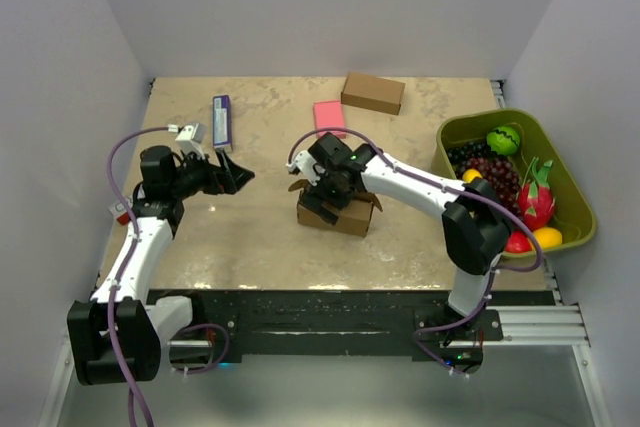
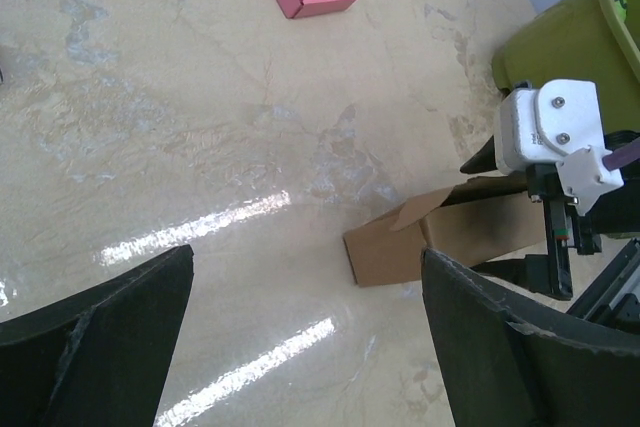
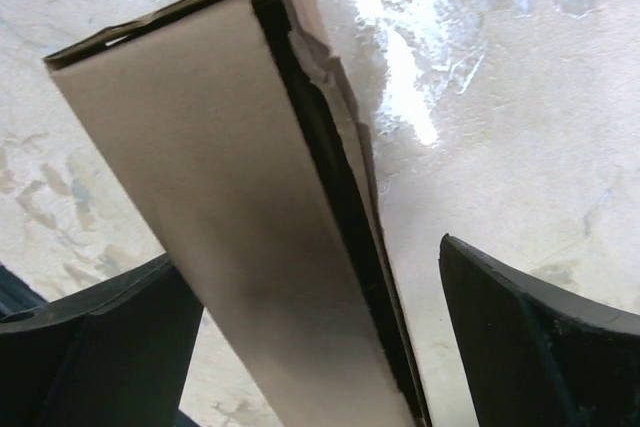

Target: Fold the paper box

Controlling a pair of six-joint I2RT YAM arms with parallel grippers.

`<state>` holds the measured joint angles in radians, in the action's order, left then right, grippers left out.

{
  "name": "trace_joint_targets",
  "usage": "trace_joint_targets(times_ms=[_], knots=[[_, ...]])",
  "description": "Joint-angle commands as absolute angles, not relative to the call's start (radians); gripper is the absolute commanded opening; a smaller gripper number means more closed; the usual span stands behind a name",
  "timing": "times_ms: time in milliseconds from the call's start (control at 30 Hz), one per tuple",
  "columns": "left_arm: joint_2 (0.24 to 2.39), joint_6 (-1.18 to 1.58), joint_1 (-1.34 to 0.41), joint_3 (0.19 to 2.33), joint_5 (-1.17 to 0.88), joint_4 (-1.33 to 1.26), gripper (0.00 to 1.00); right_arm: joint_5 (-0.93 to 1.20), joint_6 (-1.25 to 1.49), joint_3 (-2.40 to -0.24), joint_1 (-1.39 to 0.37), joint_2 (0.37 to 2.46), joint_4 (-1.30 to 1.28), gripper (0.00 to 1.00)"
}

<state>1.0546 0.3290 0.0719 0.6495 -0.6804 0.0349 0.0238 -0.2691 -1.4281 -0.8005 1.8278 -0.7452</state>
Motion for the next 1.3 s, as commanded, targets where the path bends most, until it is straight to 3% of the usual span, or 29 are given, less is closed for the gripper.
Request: trace_joint_targets(times_ms=[0,433,767,900,1100,1267], knots=[[1.052,0.304,0.063,0.666,-0.707,0.015,1.00,-0.024,-0.264,-1.453,-0.793,1.753,-0.692,0.99],[1.068,0.163,-0.156,0.722,-0.588,0.015,1.00,-0.084,-0.054,-1.379,-0.784,1.523,-0.586,0.99],[1.304,0.066,-0.268,0.948,-0.603,0.040,0.97,-0.202,0.241,-1.154,-0.782,1.241,-0.663,0.97],[1.431,-0.116,-0.295,1.051,-0.671,0.136,0.98,-0.154,0.354,-1.047,-0.784,1.146,-0.649,0.95],[1.416,-0.152,-0.291,1.036,-0.610,0.155,1.00,-0.045,0.338,-0.869,-0.787,0.974,-0.468,0.99],[1.396,-0.115,-0.285,0.996,-0.716,0.121,1.00,-0.067,0.252,-0.873,-0.793,1.006,-0.411,0.99]])
